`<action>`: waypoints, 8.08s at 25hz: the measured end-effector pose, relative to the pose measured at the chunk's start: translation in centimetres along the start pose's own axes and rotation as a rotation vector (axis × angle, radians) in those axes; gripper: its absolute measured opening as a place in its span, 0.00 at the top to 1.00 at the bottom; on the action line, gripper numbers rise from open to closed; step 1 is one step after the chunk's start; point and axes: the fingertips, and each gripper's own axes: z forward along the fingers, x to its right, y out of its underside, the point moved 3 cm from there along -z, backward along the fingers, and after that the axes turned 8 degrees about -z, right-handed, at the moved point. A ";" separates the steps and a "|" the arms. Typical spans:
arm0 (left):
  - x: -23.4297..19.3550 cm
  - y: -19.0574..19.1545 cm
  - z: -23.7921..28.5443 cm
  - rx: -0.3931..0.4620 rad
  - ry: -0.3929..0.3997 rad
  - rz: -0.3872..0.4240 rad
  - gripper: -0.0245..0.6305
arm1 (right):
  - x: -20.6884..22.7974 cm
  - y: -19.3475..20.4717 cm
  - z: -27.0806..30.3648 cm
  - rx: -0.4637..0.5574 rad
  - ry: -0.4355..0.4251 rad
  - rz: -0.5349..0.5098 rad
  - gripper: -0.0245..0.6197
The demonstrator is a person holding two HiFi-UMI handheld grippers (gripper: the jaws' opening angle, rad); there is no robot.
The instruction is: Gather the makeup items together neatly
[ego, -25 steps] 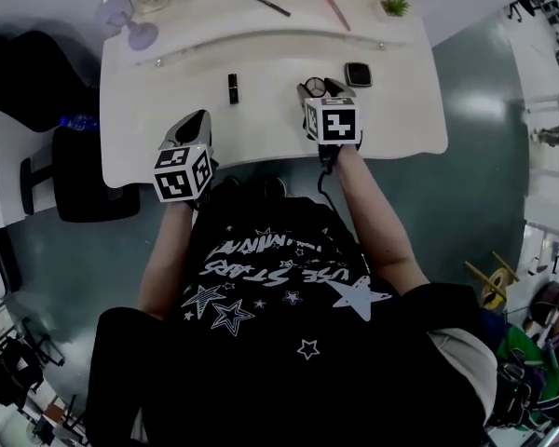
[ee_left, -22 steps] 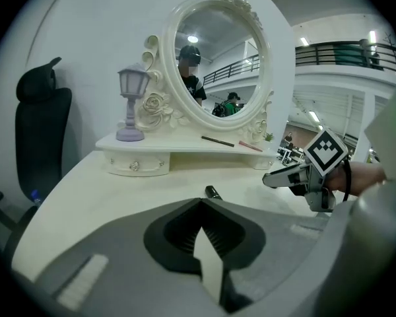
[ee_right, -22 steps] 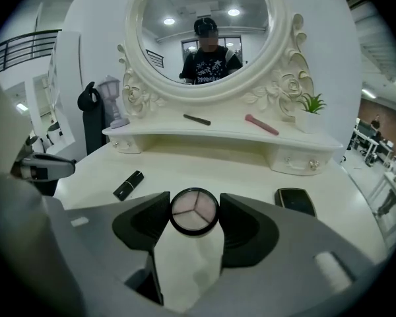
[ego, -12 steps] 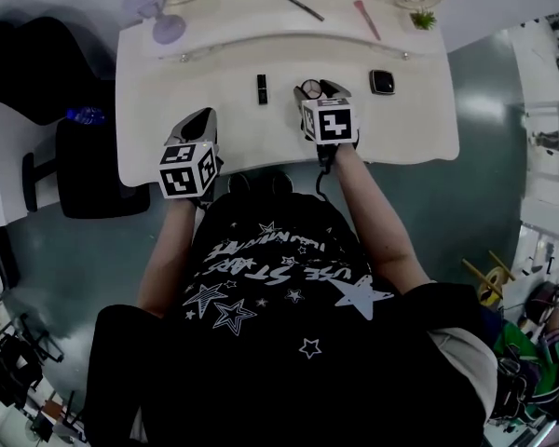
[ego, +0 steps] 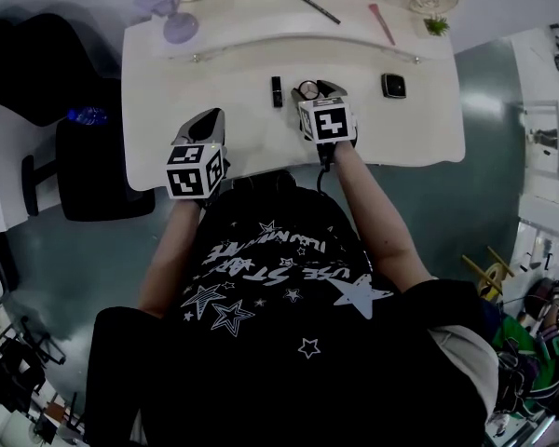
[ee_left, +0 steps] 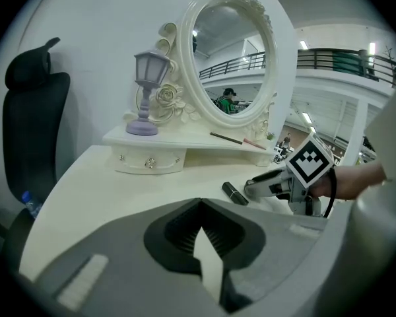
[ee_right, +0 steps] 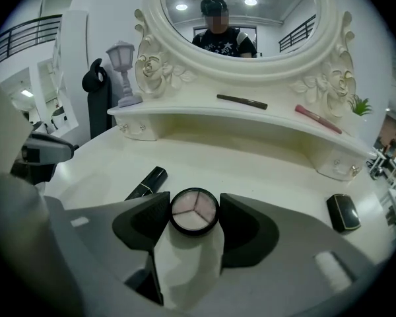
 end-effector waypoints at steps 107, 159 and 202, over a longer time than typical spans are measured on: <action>5.7 -1.5 4.4 0.004 0.052 0.019 0.96 | 14.7 2.8 -5.8 0.043 0.250 0.358 0.40; 0.2 -1.1 2.3 -0.025 0.127 0.033 0.96 | 7.5 0.7 -4.5 0.012 0.277 0.316 0.34; -0.1 -4.2 5.4 0.061 -0.162 -0.147 0.96 | 11.9 -15.3 3.4 0.047 -0.188 -0.230 0.84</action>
